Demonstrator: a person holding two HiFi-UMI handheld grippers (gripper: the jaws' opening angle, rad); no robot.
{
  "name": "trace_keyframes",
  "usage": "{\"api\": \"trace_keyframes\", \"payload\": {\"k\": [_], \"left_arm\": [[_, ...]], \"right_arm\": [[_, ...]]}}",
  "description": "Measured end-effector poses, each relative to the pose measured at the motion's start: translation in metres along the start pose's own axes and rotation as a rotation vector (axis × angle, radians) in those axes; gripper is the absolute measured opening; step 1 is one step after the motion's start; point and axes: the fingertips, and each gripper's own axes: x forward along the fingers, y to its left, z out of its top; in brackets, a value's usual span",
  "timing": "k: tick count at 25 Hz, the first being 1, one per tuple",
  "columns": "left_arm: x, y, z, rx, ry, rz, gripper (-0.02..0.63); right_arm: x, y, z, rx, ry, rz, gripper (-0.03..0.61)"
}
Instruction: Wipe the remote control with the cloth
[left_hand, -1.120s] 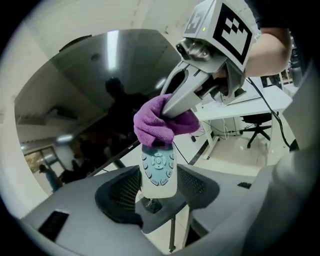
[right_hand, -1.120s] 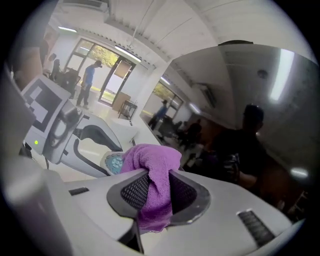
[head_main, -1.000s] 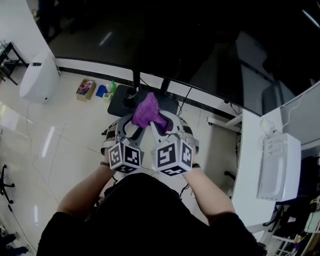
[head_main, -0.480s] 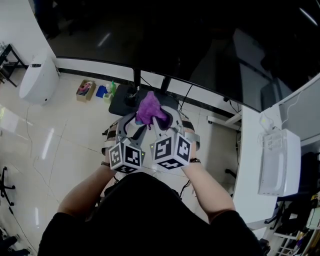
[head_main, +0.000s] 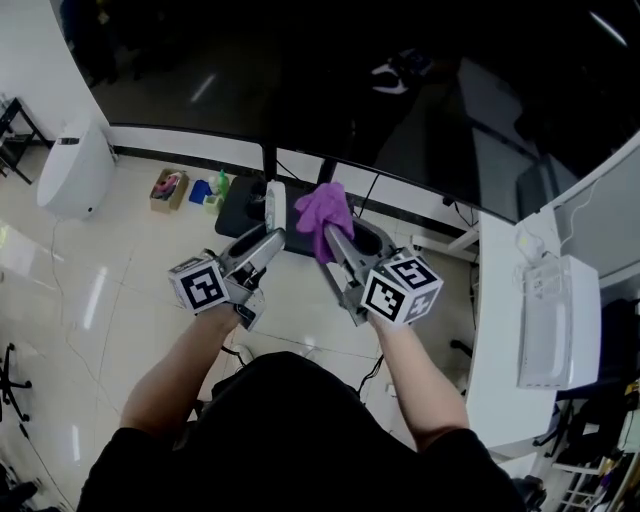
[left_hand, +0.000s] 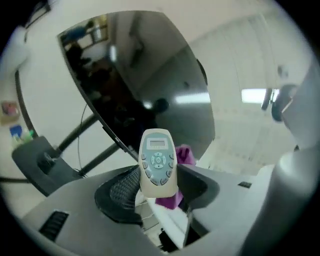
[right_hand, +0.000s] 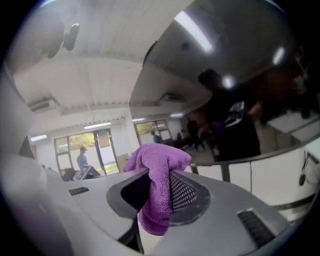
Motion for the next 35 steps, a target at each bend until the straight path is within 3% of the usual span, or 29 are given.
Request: {"api": "trace_keyframes", "payload": {"k": [3,6,10,15,19,25,28,35], "left_arm": [[0.002,-0.015,0.012,-0.147,-0.067,-0.150,0.222],[0.007,-0.026,0.011,-0.164,-0.032,-0.225,0.222],[0.007,-0.026,-0.009,-0.091,0.092,-0.207,0.222],[0.008,-0.033,-0.036,-0.079,0.187,-0.231,0.222],[0.010,-0.028,-0.029,-0.078,0.168,-0.222,0.222],[0.010,-0.032,0.008,-0.174,0.048,-0.317,0.222],[0.011,-0.034,0.004,-0.148,0.082,-0.323,0.222],[0.006,-0.036,-0.042,-0.107,0.243,-0.306,0.222]], "right_arm": [[0.010,0.015,-0.039,0.149,0.069,0.116,0.104],[0.021,0.027,-0.054,0.212,0.106,0.192,0.104],[0.026,0.022,-0.040,0.195,0.079,0.193,0.104],[0.028,0.004,0.000,0.146,0.002,0.152,0.104],[0.020,0.004,0.017,0.122,-0.037,0.145,0.104],[0.014,0.035,-0.024,0.157,0.037,0.232,0.104],[0.018,0.039,-0.028,0.178,0.044,0.254,0.104],[0.024,0.012,0.000,0.155,-0.006,0.198,0.104]]}}
